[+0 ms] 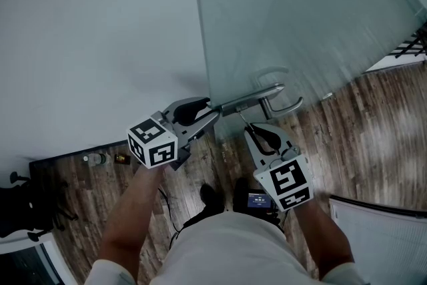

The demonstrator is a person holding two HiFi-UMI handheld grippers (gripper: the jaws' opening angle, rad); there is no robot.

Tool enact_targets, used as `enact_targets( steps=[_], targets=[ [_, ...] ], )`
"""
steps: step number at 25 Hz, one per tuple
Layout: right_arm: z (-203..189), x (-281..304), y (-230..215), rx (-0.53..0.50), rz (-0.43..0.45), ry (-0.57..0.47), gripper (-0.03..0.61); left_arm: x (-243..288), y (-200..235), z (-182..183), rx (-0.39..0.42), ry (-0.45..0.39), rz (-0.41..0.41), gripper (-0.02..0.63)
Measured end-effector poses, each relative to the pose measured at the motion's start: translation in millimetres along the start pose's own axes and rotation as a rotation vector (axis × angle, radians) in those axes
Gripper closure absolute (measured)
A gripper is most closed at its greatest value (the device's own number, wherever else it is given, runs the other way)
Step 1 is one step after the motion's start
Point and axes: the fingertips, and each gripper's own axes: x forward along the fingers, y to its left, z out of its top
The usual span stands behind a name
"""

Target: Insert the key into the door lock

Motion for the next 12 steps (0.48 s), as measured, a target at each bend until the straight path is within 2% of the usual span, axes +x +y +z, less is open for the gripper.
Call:
enact_targets(
  steps=[12],
  targets=[
    [-0.6,4.4,0.6,0.011,-0.012,-0.004,0.552,-0.6,0.2,-0.2,-0.013,-0.006,-0.004,0.457]
  ],
)
